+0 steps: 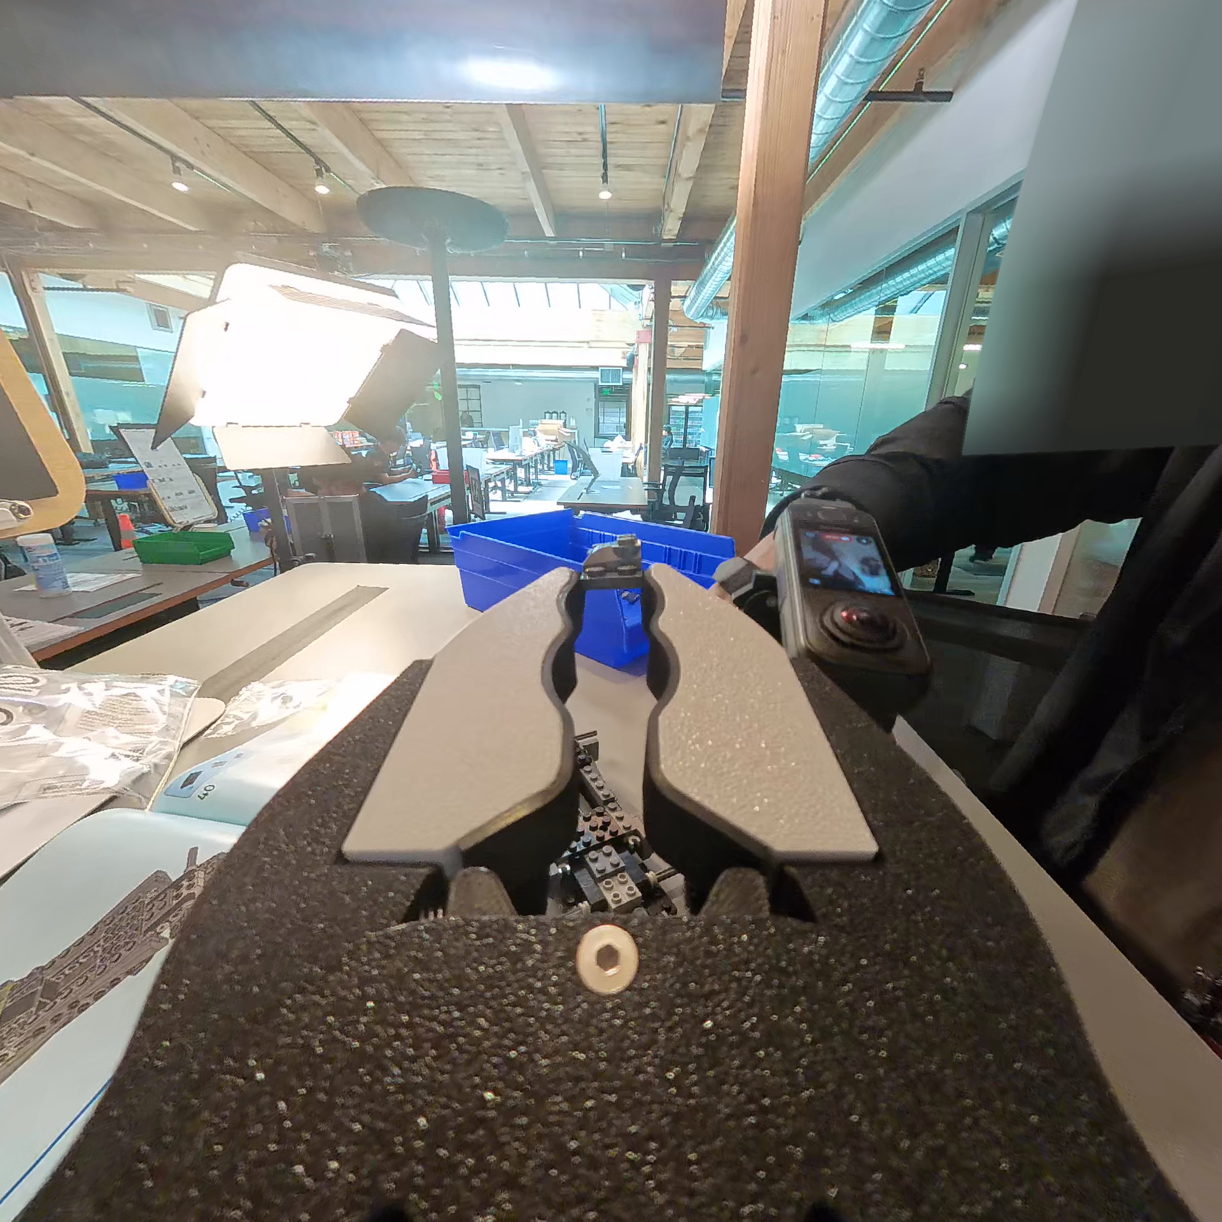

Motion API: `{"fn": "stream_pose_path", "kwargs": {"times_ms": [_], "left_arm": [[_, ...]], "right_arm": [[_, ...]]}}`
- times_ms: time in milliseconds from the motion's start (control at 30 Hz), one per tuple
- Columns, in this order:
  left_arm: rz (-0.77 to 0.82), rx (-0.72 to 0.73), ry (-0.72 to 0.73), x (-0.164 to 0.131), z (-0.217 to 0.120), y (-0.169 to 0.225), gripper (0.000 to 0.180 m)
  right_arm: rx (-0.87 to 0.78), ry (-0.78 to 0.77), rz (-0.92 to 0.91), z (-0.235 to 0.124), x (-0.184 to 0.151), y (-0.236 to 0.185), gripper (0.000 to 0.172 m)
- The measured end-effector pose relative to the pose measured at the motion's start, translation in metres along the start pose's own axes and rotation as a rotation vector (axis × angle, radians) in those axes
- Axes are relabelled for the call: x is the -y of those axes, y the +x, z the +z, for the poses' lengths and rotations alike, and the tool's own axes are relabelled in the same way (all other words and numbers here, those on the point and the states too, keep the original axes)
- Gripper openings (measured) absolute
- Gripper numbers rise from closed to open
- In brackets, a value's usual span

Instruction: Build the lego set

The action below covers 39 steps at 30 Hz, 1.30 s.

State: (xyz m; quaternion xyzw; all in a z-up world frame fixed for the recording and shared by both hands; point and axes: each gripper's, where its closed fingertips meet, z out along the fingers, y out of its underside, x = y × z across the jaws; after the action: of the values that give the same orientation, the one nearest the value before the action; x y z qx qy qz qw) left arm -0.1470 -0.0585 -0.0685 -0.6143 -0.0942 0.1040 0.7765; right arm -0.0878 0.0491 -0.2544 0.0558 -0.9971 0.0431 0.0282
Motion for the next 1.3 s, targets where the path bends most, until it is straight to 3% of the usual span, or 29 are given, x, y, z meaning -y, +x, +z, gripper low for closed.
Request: {"fn": "stream_pose_path", "kwargs": {"times_ms": [233, 500, 667, 767, 867, 967, 1067, 1300], "left_arm": [[-0.011, -0.011, -0.020, -0.005, 0.003, 0.001, 0.016], [-0.035, -0.051, -0.081, -0.023, 0.012, 0.005, 0.016], [0.002, -0.110, -0.091, -0.031, 0.025, 0.021, 0.016], [0.037, -0.168, -0.103, -0.039, 0.035, 0.036, 0.017], [0.070, -0.191, -0.115, -0.047, 0.043, 0.045, 0.017], [0.081, -0.177, -0.146, -0.055, 0.046, 0.043, 0.017], [0.099, -0.158, -0.191, -0.065, 0.049, 0.041, 0.017], [0.137, -0.073, -0.339, -0.094, 0.056, 0.029, 0.017]], "right_arm": [[0.033, 0.266, 0.207, -0.001, -0.002, -0.001, 0.030], [-0.022, 0.394, 0.261, 0.000, -0.002, 0.002, 0.031], [-0.200, 0.705, 0.269, -0.065, 0.026, 0.037, 0.039], [-0.190, 0.851, 0.252, -0.111, 0.041, 0.056, 0.039], [-0.081, 0.823, 0.180, -0.120, 0.045, 0.058, 0.032], [-0.085, 0.794, 0.090, -0.111, 0.043, 0.057, 0.031], [-0.058, 0.820, 0.062, -0.102, 0.042, 0.055, 0.033], [-0.076, 0.921, -0.008, -0.090, 0.039, 0.064, 0.020]]}}
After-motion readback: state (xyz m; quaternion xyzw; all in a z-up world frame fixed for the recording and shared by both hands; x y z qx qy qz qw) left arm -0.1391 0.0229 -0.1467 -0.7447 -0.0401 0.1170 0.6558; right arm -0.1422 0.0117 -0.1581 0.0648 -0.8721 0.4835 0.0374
